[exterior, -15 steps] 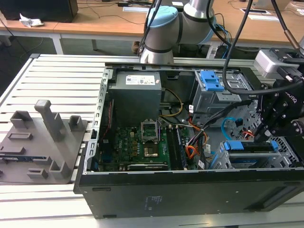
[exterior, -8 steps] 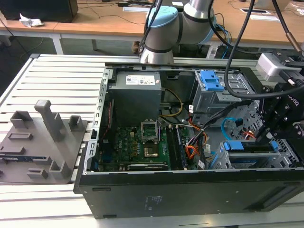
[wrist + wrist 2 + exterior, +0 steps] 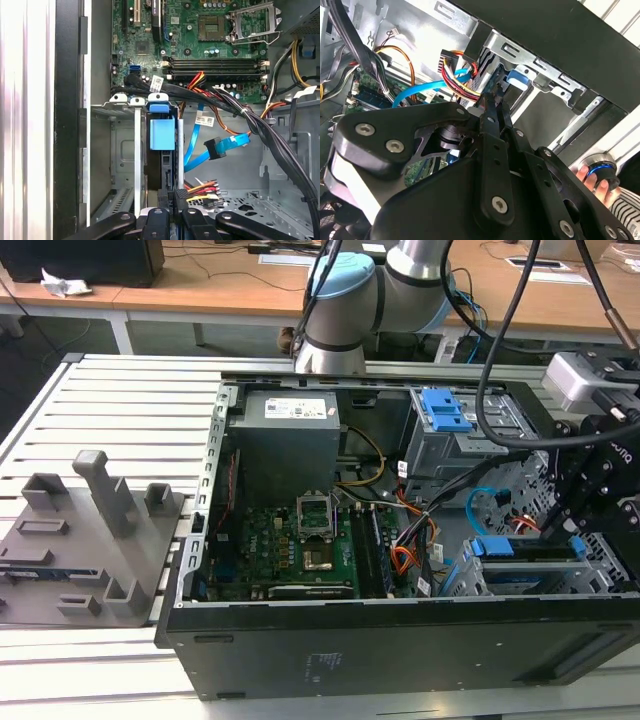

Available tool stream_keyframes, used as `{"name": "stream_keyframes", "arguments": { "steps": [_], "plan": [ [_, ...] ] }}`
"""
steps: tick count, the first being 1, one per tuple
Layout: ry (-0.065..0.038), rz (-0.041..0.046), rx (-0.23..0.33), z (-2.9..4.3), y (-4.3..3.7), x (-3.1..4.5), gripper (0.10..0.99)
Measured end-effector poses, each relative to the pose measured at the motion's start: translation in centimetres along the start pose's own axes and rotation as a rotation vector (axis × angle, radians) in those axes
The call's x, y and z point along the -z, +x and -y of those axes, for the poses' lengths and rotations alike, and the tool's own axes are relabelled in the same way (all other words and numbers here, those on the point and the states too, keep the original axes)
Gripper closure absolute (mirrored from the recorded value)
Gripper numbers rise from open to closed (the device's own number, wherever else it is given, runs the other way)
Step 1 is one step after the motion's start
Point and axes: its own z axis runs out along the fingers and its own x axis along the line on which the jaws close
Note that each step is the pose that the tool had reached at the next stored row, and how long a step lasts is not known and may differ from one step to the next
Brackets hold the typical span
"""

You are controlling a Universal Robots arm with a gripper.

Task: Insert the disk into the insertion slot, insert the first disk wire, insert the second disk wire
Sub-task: 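Insert the first disk wire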

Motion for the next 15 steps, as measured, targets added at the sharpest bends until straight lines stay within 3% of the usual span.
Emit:
{"name": "stream_keyframes", "arguments": {
  "steps": [7, 15],
  "plan": [
    [0.0, 0.0032, 0.0, 0.17, 0.02, -0.35, 0.922],
    [0.0, 0.004, 0.0, 0.14, 0.04, 0.26, 0.922]
  ]
}}
